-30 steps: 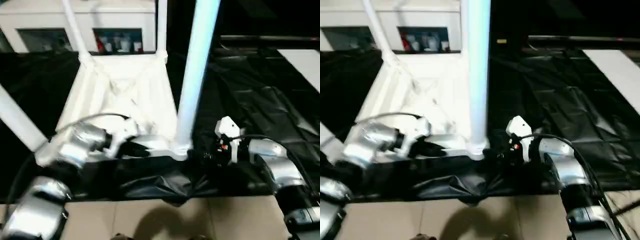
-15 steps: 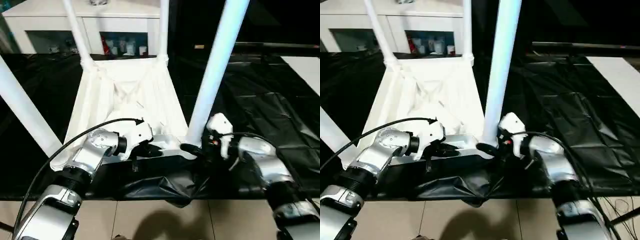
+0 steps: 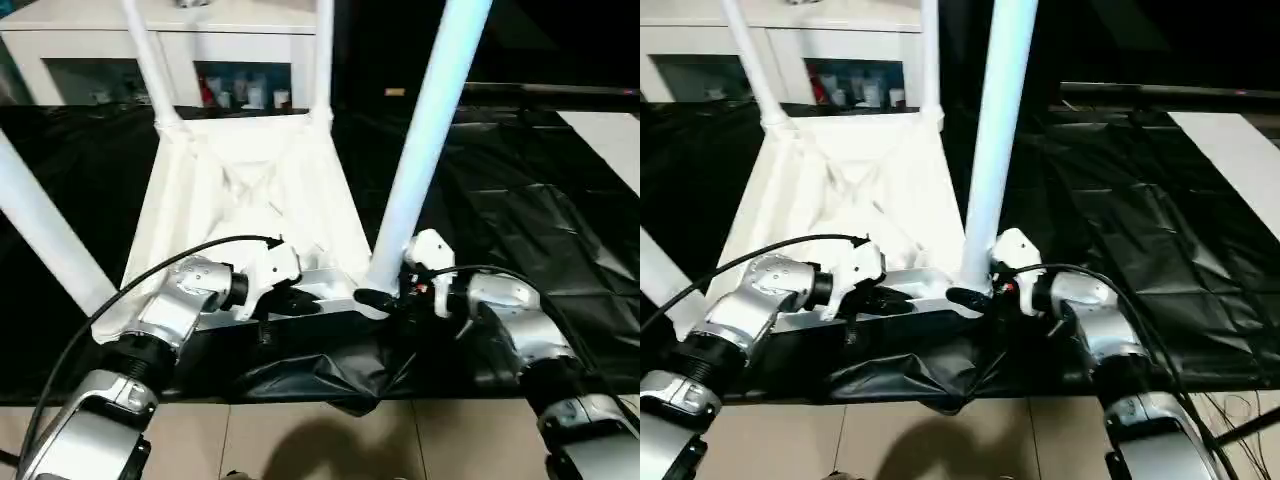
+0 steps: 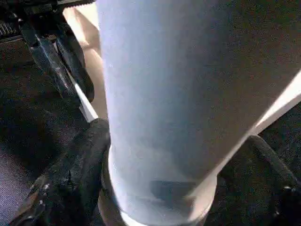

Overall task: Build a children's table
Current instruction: Rotate leg to tighten

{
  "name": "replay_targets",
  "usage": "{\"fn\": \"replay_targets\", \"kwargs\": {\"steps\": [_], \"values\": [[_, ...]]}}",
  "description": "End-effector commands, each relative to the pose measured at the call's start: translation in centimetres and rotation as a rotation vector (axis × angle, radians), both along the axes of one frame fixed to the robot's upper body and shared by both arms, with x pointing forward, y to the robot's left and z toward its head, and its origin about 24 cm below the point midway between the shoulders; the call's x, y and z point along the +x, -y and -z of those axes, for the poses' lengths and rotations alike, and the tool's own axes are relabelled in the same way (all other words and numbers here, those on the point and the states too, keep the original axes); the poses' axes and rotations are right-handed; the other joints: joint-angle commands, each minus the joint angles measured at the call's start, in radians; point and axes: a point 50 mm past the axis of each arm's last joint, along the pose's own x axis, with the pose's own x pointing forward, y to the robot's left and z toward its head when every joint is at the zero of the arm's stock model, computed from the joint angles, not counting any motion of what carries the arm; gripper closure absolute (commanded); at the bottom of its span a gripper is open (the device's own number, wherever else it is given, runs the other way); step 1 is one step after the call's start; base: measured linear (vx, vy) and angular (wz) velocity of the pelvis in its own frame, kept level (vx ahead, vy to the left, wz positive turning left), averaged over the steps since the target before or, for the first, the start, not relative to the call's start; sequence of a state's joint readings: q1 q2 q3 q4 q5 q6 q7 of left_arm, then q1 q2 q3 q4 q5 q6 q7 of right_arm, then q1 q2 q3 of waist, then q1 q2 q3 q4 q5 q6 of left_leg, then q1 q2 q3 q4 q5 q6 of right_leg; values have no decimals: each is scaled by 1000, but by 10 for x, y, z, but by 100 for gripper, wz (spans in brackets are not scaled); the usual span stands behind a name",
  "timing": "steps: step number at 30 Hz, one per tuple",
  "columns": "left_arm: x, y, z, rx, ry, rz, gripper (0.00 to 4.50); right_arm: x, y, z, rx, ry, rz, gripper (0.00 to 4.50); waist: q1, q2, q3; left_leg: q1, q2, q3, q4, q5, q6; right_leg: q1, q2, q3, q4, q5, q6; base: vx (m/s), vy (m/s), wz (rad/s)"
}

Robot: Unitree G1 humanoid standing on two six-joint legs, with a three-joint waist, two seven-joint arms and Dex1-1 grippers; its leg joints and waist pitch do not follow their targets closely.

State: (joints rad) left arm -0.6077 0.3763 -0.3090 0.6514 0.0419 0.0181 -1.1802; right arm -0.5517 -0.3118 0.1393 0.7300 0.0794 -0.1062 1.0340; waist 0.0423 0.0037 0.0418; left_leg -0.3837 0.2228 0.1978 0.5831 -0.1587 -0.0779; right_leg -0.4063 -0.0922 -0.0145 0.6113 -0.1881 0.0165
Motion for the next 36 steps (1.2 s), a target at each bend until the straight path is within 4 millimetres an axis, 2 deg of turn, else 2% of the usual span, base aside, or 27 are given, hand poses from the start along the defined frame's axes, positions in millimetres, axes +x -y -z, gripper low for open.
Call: {"fn": "replay_targets", "kwargs": {"steps": [1, 3, 4, 6, 7, 8, 9, 11, 13, 15, 18, 20, 23, 24, 25, 27, 28, 30, 31, 33, 34, 36], "values": [[-10, -16, 19, 75, -114, 2, 450, 5, 10, -3, -9, 2, 44, 133, 1, -16, -55, 17, 1, -2, -71, -327, 26, 28, -24, 11, -83, -309, -188, 0, 0, 0], [-11, -17, 18, 76, -119, 2, 450, 5, 10, -2, -3, -6, 46, 146, -1, -15, -56, 18, 1, -2, -72, -324, 23, 28, -24, 11, -83, -302, -189, 0, 0, 0], [-11, -18, 18, 75, -129, 2, 450, 5, 11, -1, 2, -13, 50, 166, -1, -14, -55, 19, 1, -2, -72, -326, 23, 27, -23, 11, -83, -294, -195, 0, 0, 0], [-11, -19, 18, 74, -140, 0, 450, 5, 11, 2, 18, -25, 68, 172, -3, -12, -55, 18, 1, -2, -73, -325, 21, 29, -23, 11, -81, -283, -201, 0, 0, 0], [-11, -19, 18, 71, -145, -4, 450, 6, 11, 3, 34, -31, 95, 176, -5, -15, -56, 17, 2, -2, -73, -326, 20, 29, -22, 11, -81, -272, -205, 0, 0, 0], [-11, -18, 19, 70, -151, -11, 450, 8, 11, 5, 59, -37, 161, 180, -7, -5, -56, 19, 1, -2, -73, -333, 16, 28, -22, 11, -81, -264, -211, 0, 0, 0], [-11, -17, 21, 72, -155, -23, 450, 10, 10, 8, 76, -40, 221, 182, -10, -9, -56, 18, 0, -1, -73, -335, 14, 28, -21, 11, -81, -264, -213, 0, 0, 0], [-8, -14, 23, 77, -159, -56, 450, 13, 8, 13, 94, -46, 321, 183, -14, -9, -55, 17, -1, -5, -77, -347, 4, 29, -22, 10, -82, -290, -207, 0, 0, 0], [-5, -6, 26, 75, -158, -108, 450, 15, 2, 20, 117, -57, 424, 183, -27, 2, -52, 21, -2, -8, -80, -396, -24, 24, -21, 9, -88, -339, -196, 0, 0, 0], [2, 3, 30, 98, -130, -181, 450, 16, -6, 27, 119, -61, 532, 184, -36, 0, -51, 30, -5, -10, -79, -451, -38, 17, -19, 8, -96, -398, -184, 0, 0, 0], [11, 14, 32, 114, -87, -290, 450, 17, -18, 33, 115, -68, 626, 184, -43, -2, -46, 35, -8, -13, -78, -495, -43, 10, -19, 4, -107, -476, -160, 0, 0, 0], [17, 21, 31, 101, -63, -371, 450, 18, -24, 35, 115, -69, 673, 184, -44, -3, -46, 44, -10, -18, -76, -536, -42, 2, -20, 1, -120, -551, -131, 0, 0, 0], [24, 33, 29, 88, -23, -466, 450, 19, -39, 35, 97, -57, 709, 184, -45, -6, -45, 51, -11, -22, -77, -563, -36, -3, -18, -5, -130, -577, -115, 0, 0, 0], [25, 36, 29, 89, -21, -466, 450, 20, -42, 34, 96, -53, 705, 184, -45, -7, -47, 49, -13, -23, -79, -562, -30, 1, -17, -7, -132, -564, -112, 0, 0, 0], [26, 39, 29, 96, -8, -468, 450, 21, -48, 33, 91, -39, 689, 184, -44, -10, -49, 40, -13, -25, -84, -540, -22, 9, -19, -4, -129, -534, -113, 0, 0, 0], [26, 40, 28, 110, 8, -453, 450, 22, -51, 29, 131, -39, 663, 184, -45, -7, -52, 31, -13, -29, -92, -514, -10, 18, -19, -3, -124, -460, -133, 0, 0, 0], [25, 40, 28, 116, 12, -437, 450, 22, -52, 27, 167, -43, 642, 184, -44, -6, -54, 29, -11, -29, -93, -504, -7, 21, -19, -2, -121, -432, -140, 0, 0, 0], [24, 38, 29, 121, 9, -412, 450, 22, -53, 22, 227, -49, 597, 184, -40, -10, -55, 28, -10, -24, -91, -484, 6, 21, -18, 2, -116, -369, -164, 0, 0, 0], [23, 36, 28, 123, 11, -393, 450, 22, -53, 19, 243, -40, 572, 128, -37, -9, -56, 27, -10, -21, -90, -467, 14, 22, -20, 4, -115, -346, -178, 0, 0, 0], [21, 32, 27, 118, 8, -345, 450, 23, -49, 13, 256, -10, 512, 114, -36, -12, -59, 16, -9, -19, -88, -418, 30, 30, -24, 4, -110, -315, -187, 0, 0, 0], [20, 29, 27, 117, 2, -326, 450, 23, -45, 10, 252, 0, 484, 108, -34, -10, -59, 17, -9, -20, -88, -413, 35, 32, -25, 2, -111, -322, -186, 0, 0, 0], [19, 26, 25, 117, 1, -299, 450, 23, -39, 7, 248, 5, 443, 79, -38, -12, -58, 5, -10, -22, -91, -389, 35, 39, -24, 0, -108, -341, -173, 0, 0, 0]]}}
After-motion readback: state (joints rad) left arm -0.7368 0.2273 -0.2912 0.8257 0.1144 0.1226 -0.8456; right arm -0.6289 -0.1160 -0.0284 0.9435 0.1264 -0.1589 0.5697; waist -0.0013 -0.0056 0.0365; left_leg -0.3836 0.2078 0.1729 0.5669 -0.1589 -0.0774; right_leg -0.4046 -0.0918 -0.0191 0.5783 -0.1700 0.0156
